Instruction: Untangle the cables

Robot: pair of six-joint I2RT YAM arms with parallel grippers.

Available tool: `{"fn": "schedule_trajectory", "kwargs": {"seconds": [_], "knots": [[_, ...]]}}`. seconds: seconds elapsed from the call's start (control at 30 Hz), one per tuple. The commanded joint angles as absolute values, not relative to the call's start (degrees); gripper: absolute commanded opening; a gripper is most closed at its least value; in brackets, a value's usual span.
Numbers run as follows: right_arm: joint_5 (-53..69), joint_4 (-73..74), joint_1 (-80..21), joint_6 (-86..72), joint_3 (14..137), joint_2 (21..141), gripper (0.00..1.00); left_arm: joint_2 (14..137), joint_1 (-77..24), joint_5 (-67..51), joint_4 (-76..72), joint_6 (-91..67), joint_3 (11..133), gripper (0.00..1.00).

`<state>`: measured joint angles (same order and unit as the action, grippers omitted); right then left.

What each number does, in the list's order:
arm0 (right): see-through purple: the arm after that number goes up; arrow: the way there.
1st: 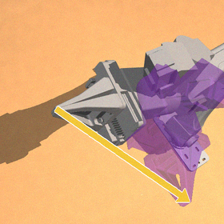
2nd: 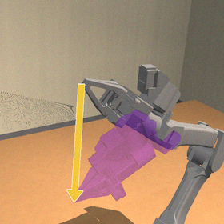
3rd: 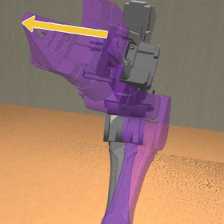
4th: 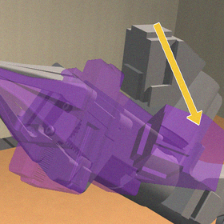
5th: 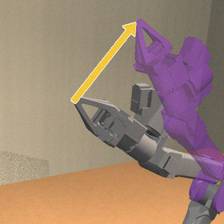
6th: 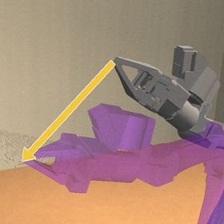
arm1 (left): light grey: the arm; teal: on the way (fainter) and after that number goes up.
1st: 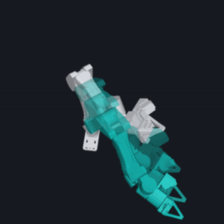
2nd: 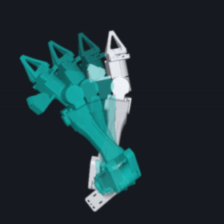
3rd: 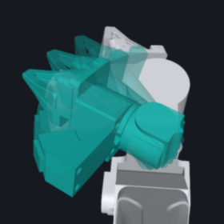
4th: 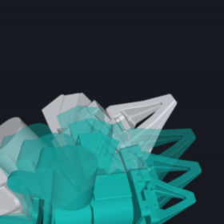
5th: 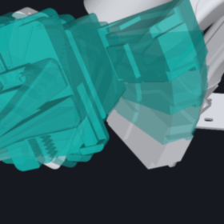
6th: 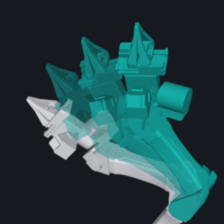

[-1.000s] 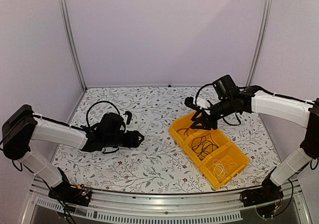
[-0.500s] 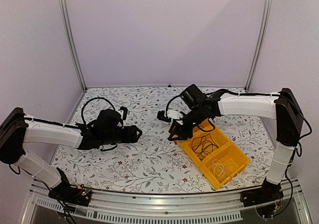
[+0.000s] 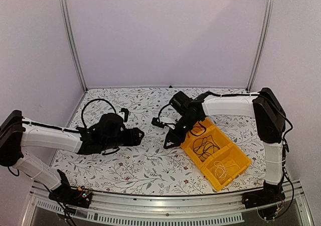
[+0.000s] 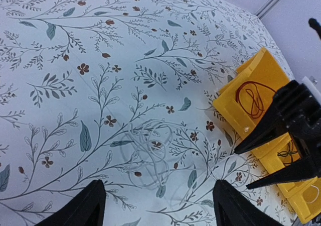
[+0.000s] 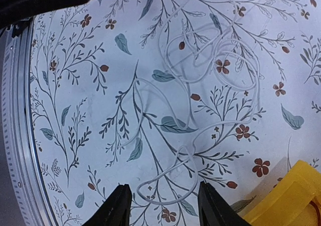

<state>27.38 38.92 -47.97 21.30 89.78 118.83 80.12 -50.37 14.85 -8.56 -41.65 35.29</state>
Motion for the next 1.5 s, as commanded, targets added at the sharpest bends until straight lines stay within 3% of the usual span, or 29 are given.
{"fn": "schedule_trajectory", "kwargs": {"seconds": [0.0, 0.1, 0.37, 0.97, 1.47], "knots": [[27.1, 40.8, -48.4, 17.2, 92.2, 121.7, 0.5, 81.4, -52.0, 16.5, -12.9, -44.1, 33.1, 0.75], [24.4, 41.1, -48.3, 15.6, 95.2, 123.9, 0.45, 83.5, -53.1, 17.6, -12.5, -45.6, 34.0, 0.75], [26.2, 40.1, -48.5, 14.5, 97.1, 124.9, 0.0, 87.4, -55.3, 18.9, -11.9, -44.1, 37.2, 0.75], [34.3, 41.3, -48.7, 18.7, 98.7, 113.2, 0.0, 88.4, -57.6, 17.7, -27.8, -35.8, 36.0, 0.78], [48.5, 50.0, -49.0, 26.0, 114.0, 103.7, 0.0, 106.1, -51.0, 22.5, -26.6, -40.1, 46.9, 0.79]]}}
